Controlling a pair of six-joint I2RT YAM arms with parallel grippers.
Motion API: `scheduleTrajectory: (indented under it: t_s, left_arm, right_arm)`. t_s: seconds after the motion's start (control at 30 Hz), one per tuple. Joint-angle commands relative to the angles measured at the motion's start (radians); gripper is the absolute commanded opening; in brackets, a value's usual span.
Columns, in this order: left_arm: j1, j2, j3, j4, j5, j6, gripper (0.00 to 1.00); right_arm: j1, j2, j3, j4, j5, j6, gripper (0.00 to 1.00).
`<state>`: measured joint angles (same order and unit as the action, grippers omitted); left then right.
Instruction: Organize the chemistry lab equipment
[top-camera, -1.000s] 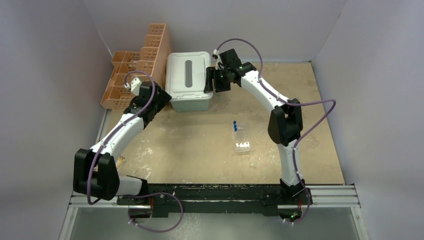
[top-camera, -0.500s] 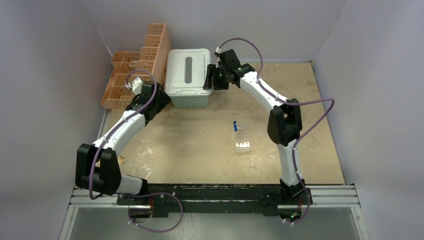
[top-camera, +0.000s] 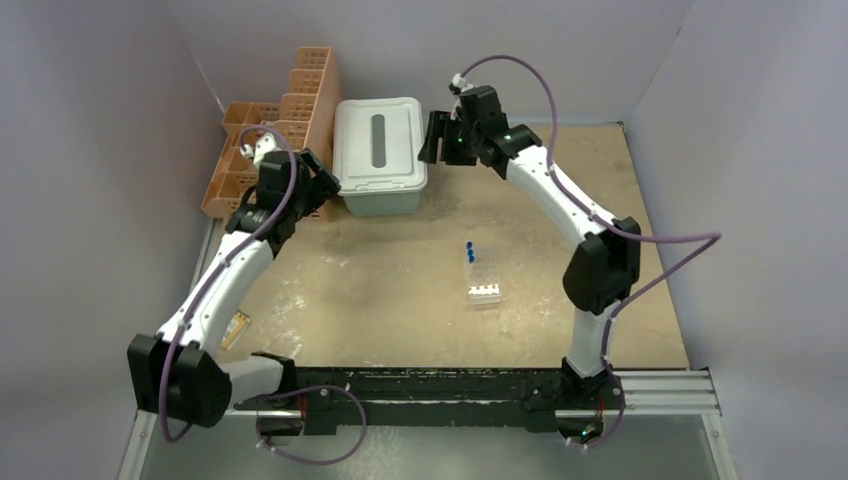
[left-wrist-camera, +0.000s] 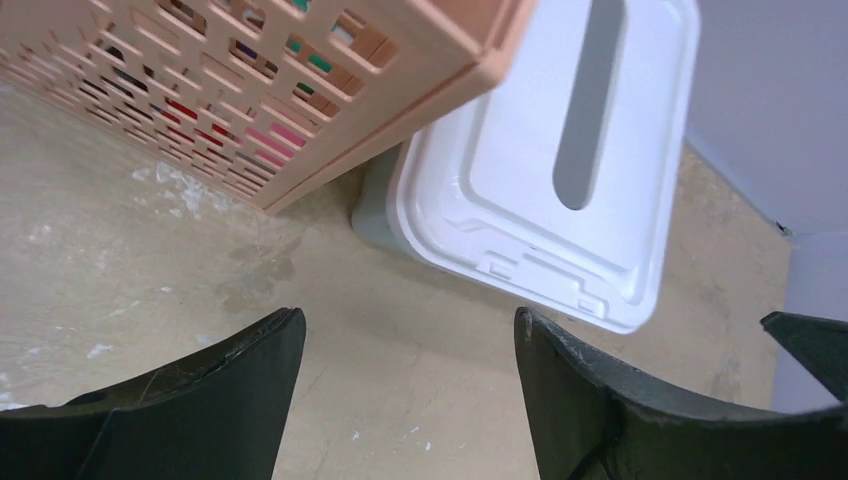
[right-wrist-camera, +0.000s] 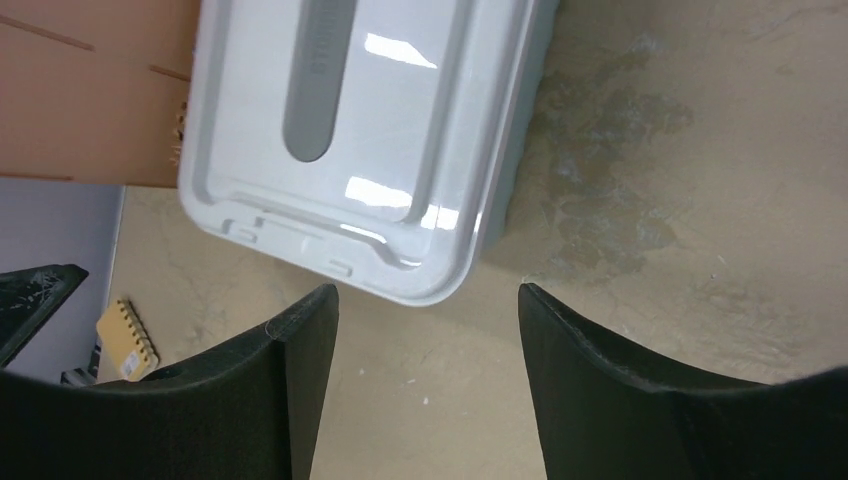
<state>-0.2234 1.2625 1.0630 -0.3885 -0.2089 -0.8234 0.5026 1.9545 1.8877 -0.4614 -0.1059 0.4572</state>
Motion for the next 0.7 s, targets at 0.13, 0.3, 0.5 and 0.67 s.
scheduleTrajectory:
  t_s: [0.13,0.3,0.5,0.67]
  left_arm:
    - [0.006,-0.236,0.051,-0.147,-0.002,0.159,0.81]
    - [0.006,-0.345,0.062,-0.258,-0.057,0.213,0.82]
    - [0.006,-0.462,0.026,-0.32,-0.102,0.199,0.83]
    - [0.006,-0.48,0.111,-0.391,-0.145,0.207,0.84]
  right_arm:
    - [-0.004,-0.352,-0.28,-0.029,0.25,-0.026,0.69]
    - [-0.003,-0.646,-0.556,-0.122,0.508,0.007,0.71]
    - [-0.004,-0.966,-0.766,-0.318,0.681,0.15,0.77]
    - [-0.003,-1.146,-0.726,-0.407,0.792,0.152,0.95]
